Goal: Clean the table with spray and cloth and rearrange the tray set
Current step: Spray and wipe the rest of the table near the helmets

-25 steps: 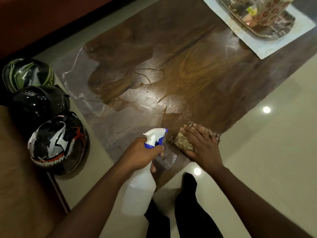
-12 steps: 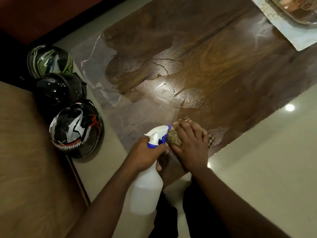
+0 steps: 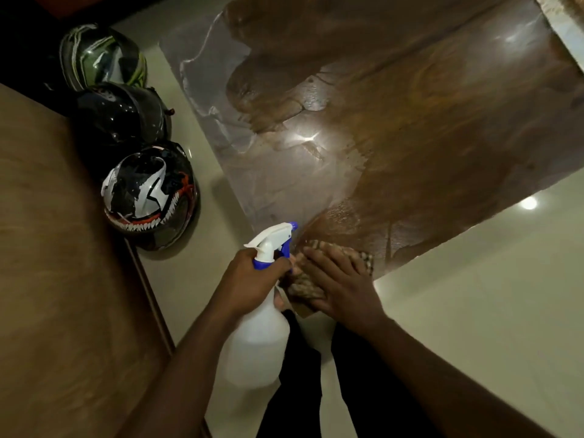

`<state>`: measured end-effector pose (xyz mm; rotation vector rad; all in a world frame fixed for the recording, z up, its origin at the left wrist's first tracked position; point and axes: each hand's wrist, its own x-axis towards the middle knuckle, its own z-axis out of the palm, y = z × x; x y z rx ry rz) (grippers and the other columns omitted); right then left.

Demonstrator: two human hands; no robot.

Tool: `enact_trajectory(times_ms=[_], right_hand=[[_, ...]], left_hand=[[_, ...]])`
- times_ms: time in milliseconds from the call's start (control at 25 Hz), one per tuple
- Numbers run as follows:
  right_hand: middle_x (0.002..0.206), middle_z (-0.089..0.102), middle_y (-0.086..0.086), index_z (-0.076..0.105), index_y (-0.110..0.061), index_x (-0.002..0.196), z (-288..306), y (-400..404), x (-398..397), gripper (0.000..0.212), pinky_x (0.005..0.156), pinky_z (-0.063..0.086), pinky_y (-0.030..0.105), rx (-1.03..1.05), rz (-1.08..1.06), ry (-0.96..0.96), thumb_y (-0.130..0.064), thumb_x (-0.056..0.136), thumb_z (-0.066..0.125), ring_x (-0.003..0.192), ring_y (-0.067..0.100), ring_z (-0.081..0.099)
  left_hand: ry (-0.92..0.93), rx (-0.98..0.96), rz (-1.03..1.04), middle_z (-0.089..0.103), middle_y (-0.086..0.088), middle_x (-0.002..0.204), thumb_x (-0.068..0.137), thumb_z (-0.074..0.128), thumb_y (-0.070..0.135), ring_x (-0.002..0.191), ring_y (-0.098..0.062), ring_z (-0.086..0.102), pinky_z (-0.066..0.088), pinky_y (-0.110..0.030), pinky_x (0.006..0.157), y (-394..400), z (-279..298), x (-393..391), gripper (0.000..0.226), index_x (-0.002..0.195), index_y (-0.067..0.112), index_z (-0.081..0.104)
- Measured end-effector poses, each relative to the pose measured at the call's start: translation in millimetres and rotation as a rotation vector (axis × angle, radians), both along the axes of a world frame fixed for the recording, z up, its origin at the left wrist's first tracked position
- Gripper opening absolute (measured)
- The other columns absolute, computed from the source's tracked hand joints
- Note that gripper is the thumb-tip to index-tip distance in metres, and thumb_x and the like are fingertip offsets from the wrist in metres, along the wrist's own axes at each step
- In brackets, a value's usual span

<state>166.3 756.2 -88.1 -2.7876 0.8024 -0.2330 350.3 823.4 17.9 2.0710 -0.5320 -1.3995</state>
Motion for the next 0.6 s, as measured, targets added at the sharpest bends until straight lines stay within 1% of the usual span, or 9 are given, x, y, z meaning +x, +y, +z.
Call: enact_trajectory(times_ms=[40, 80, 160, 200, 280, 360, 440, 480, 600], right_hand=[[0.137, 0.053, -0.001, 0.052, -0.025, 0.130, 2, -8, -14, 0.058, 0.093, 0.034, 0.044, -0.019, -0.022, -0.004, -0.053, 0.080, 0.049, 0.124, 0.024, 0.042], [0.136, 0.054, 0.000, 0.052, -0.024, 0.129, 4, -15, -19, 0.057, 0.094, 0.033, 0.044, -0.040, -0.134, 0.008, -0.053, 0.080, 0.049, 0.124, 0.025, 0.042], [0.133, 0.055, 0.000, 0.054, -0.023, 0.126, 4, -20, 2, 0.054, 0.096, 0.031, 0.045, -0.028, -0.444, 0.050, -0.054, 0.083, 0.047, 0.125, 0.025, 0.041], [0.133, 0.055, 0.000, 0.054, -0.022, 0.126, 4, -14, 25, 0.055, 0.096, 0.030, 0.046, -0.005, -0.503, 0.050, -0.055, 0.083, 0.046, 0.124, 0.025, 0.041], [0.133, 0.055, -0.002, 0.054, -0.023, 0.127, 1, 11, 62, 0.054, 0.097, 0.031, 0.047, 0.039, -0.361, 0.009, -0.056, 0.085, 0.045, 0.124, 0.024, 0.042], [0.135, 0.055, -0.003, 0.057, -0.023, 0.127, -2, 25, 56, 0.051, 0.099, 0.032, 0.045, 0.028, -0.117, -0.016, -0.054, 0.088, 0.045, 0.125, 0.023, 0.043], [0.137, 0.054, -0.002, 0.058, -0.024, 0.127, -1, 6, 31, 0.052, 0.099, 0.030, 0.043, -0.031, -0.035, 0.012, -0.055, 0.086, 0.048, 0.125, 0.023, 0.043], [0.138, 0.052, -0.002, 0.058, -0.025, 0.127, 0, -8, 25, 0.053, 0.099, 0.029, 0.043, -0.052, -0.097, 0.038, -0.055, 0.084, 0.049, 0.126, 0.024, 0.042], [0.137, 0.050, 0.000, 0.053, -0.024, 0.126, 4, -41, 60, 0.052, 0.099, 0.027, 0.043, 0.024, -0.513, 0.061, -0.053, 0.083, 0.050, 0.127, 0.026, 0.037]], left_hand=[[0.013, 0.001, 0.013, 0.077, -0.007, 0.082, 0.081, 0.065, 0.034, 0.053, -0.028, 0.065, 0.056, -0.043, 0.082, 4, 1, 4, 0.018, 0.088, 0.021, 0.076], [0.028, -0.011, 0.025, 0.078, -0.005, 0.083, 0.086, 0.065, 0.029, 0.051, -0.029, 0.064, 0.056, -0.039, 0.078, 7, 2, 8, 0.013, 0.088, 0.021, 0.075], [0.022, -0.048, 0.002, 0.078, 0.001, 0.086, 0.090, 0.063, 0.021, 0.049, -0.030, 0.064, 0.055, -0.033, 0.072, 7, 2, 14, 0.015, 0.101, 0.024, 0.073], [0.013, -0.065, -0.020, 0.077, 0.003, 0.087, 0.090, 0.062, 0.021, 0.049, -0.029, 0.064, 0.055, -0.032, 0.072, 5, 1, 16, 0.022, 0.109, 0.029, 0.070], [-0.007, -0.066, -0.050, 0.077, 0.002, 0.086, 0.089, 0.063, 0.021, 0.048, -0.027, 0.066, 0.055, -0.030, 0.073, 7, -2, 20, 0.033, 0.118, 0.036, 0.066], [-0.011, -0.024, -0.050, 0.077, 0.001, 0.084, 0.088, 0.063, 0.021, 0.050, -0.027, 0.067, 0.054, -0.031, 0.074, 13, -2, 24, 0.020, 0.105, 0.029, 0.071], [0.027, -0.025, -0.030, 0.078, 0.002, 0.085, 0.087, 0.063, 0.021, 0.052, -0.032, 0.067, 0.055, -0.037, 0.073, 23, 0, 33, 0.014, 0.092, 0.029, 0.073], [0.039, -0.046, -0.021, 0.077, 0.002, 0.087, 0.087, 0.063, 0.020, 0.054, -0.035, 0.068, 0.056, -0.039, 0.071, 26, 1, 37, 0.017, 0.092, 0.034, 0.072], [0.027, -0.093, 0.013, 0.077, 0.003, 0.087, 0.088, 0.063, 0.020, 0.057, -0.041, 0.067, 0.055, -0.040, 0.066, 26, 1, 50, 0.023, 0.091, 0.041, 0.070]])
